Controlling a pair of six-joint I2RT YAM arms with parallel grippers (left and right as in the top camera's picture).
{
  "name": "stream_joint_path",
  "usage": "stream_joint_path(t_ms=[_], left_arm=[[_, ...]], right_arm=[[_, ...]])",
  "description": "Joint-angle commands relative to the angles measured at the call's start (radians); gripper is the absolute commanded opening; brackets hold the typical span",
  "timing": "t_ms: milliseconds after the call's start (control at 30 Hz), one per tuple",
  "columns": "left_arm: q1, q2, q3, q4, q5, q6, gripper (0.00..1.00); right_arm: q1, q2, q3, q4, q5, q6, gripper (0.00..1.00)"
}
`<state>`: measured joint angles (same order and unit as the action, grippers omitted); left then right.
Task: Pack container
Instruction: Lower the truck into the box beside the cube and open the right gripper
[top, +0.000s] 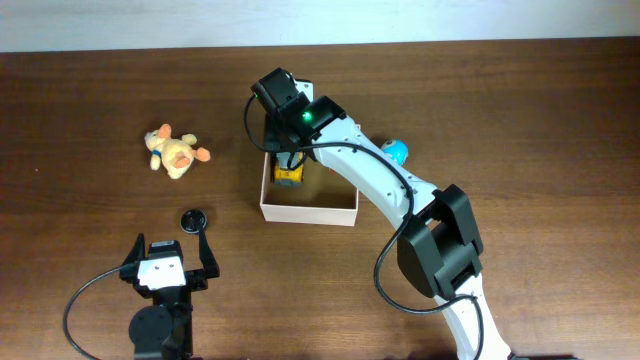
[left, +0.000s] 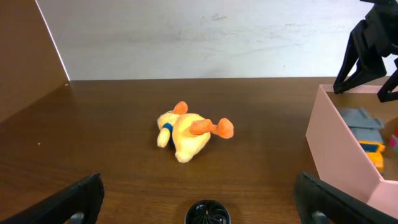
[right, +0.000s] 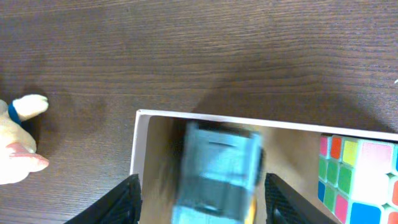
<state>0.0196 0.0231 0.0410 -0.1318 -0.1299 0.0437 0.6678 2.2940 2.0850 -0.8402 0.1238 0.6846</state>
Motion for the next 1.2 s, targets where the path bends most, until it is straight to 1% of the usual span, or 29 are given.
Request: stream_joint_path(t_ms=[0, 233, 367, 433, 533, 733, 867, 900, 967, 1000, 1133, 1167], left_arm=[[0.001, -0.005, -0.005, 0.0, 0.01, -0.006, 0.99], [0.001, -0.005, -0.005, 0.0, 0.01, -0.006, 0.99], [0.001, -0.005, -0.005, 0.0, 0.01, -0.006, 0.99], [0.001, -0.005, -0.005, 0.0, 0.01, -0.006, 0.99], [0.001, -0.005, -0.005, 0.0, 0.01, -0.006, 0.99], [0.001, -0.005, -0.005, 0.0, 0.01, -0.006, 0.99], [0.001, -0.005, -0.005, 0.0, 0.01, -0.006, 0.99], [0.001, -0.005, -0.005, 0.0, 0.01, -0.006, 0.99], [0.001, -0.005, -0.005, 0.0, 0.01, -0.006, 0.99], [0.001, -0.005, -0.005, 0.0, 0.01, -0.006, 0.99], [0.001, -0.005, -0.005, 0.0, 0.01, -0.006, 0.99], [0.001, -0.005, -0.005, 0.0, 0.01, -0.006, 0.99]], right_arm=[[0.005, 0.003, 0.012, 0.001, 0.02, 0.008, 0.59], [0.005, 0.003, 0.013, 0.001, 0.019, 0.002, 0.6], [0.005, 0.0, 0.032, -0.013, -0.006, -0.045, 0.64], [0.005, -0.004, 0.06, -0.051, -0.006, -0.045, 0.64], [0.005, -0.006, 0.102, -0.128, -0.003, -0.045, 0.6], [0.004, -0.006, 0.135, -0.248, -0.003, -0.045, 0.59], [-0.002, -0.006, 0.135, -0.293, 0.004, -0.044, 0.46], [-0.005, -0.006, 0.135, -0.297, 0.011, -0.044, 0.41], [-0.01, -0.006, 0.135, -0.298, 0.027, -0.044, 0.35], [-0.014, -0.006, 0.135, -0.297, 0.036, -0.044, 0.33], [-0.032, -0.002, 0.135, -0.297, 0.051, -0.044, 0.3], [-0.037, 0.002, 0.135, -0.297, 0.054, -0.044, 0.26]])
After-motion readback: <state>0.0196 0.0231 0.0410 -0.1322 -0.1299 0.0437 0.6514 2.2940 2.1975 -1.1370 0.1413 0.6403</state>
